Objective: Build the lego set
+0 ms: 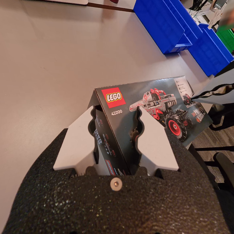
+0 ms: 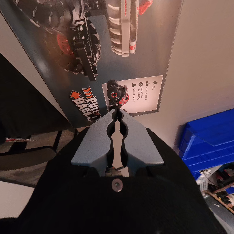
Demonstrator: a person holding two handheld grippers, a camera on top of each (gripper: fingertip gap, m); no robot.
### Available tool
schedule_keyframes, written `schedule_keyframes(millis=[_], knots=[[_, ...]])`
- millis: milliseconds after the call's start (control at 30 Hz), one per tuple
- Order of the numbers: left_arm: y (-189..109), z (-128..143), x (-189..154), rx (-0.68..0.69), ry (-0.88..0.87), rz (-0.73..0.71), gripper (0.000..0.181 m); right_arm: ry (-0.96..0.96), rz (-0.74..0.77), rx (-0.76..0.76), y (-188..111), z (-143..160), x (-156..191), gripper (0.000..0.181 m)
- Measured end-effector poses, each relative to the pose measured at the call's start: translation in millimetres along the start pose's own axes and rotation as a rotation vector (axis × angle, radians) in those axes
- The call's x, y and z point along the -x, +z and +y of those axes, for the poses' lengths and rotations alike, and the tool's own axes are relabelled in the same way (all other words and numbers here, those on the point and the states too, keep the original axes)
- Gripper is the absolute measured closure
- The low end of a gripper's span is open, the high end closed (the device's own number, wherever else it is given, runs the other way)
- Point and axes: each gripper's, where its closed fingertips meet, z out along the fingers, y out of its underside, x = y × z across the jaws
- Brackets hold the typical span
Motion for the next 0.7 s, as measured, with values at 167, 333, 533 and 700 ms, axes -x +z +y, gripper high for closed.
schedule_keyframes(millis=[167, 333, 533, 700], knots=[[-0.3, -0.1, -0.1, 0.002, 0.005, -0.007, 0.119, 0.084, 0.012, -0.046, -0.7, -0.2, 0.3, 0.181], [-0.1, 0.1, -0.1, 0.012, 0.015, -0.012, 0.119, 0.094, -0.009, 0.064, -1.3, 0.4, 0.0, 0.181], [-0.8, -0.4, -0.7, 0.002, 0.013, -0.003, 0.119, 0.257, -0.101, 0.014, -7.0, 1.9, -1.0, 0.181], [0.4, -1.0, -2.2, -0.002, 0.007, 0.016, 0.119, 0.569, -0.116, -0.242, -18.6, 19.6, -9.7, 0.156]])
